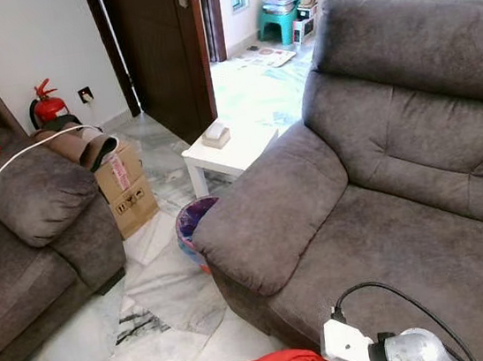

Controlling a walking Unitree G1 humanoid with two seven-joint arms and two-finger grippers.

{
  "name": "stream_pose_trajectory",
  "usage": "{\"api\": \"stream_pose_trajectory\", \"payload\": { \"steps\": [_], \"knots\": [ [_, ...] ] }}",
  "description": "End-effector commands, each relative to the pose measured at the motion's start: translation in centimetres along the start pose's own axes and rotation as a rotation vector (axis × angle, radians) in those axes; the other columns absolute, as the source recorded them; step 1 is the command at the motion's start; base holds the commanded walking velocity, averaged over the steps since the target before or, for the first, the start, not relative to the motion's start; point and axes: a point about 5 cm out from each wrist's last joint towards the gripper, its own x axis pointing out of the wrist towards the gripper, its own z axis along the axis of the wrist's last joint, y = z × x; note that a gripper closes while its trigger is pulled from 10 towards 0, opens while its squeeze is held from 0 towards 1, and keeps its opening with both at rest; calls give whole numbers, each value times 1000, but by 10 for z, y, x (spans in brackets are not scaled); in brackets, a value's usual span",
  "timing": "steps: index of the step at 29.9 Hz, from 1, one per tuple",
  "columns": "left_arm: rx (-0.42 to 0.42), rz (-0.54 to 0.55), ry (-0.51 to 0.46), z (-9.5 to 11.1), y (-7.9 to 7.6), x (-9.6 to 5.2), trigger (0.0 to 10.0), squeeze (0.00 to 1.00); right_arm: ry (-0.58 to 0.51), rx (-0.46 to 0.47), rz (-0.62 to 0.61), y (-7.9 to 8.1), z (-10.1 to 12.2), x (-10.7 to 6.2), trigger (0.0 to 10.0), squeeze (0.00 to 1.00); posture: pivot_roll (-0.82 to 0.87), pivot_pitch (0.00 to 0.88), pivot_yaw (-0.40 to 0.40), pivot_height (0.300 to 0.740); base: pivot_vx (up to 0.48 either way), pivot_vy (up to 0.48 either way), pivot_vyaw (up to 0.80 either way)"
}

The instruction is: Move the pillow to the sofa from floor

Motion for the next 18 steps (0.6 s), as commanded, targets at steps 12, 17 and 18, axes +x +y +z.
{"api": "stream_pose_trajectory", "payload": {
  "steps": [12,17,18],
  "knots": [
    [130,57,57,-7,12,-5,10000,0,-122,-113,54,-6,37,-7,10000,0,104,65,15,740,0,0,0],
    [140,36,82,-12,10,-6,10000,0,-139,-131,88,-3,45,-12,10000,0,103,68,14,740,0,0,0],
    [141,31,86,-14,10,-7,10000,0,-146,-134,94,-3,47,-14,10000,0,103,68,14,740,0,0,0]
  ]
}}
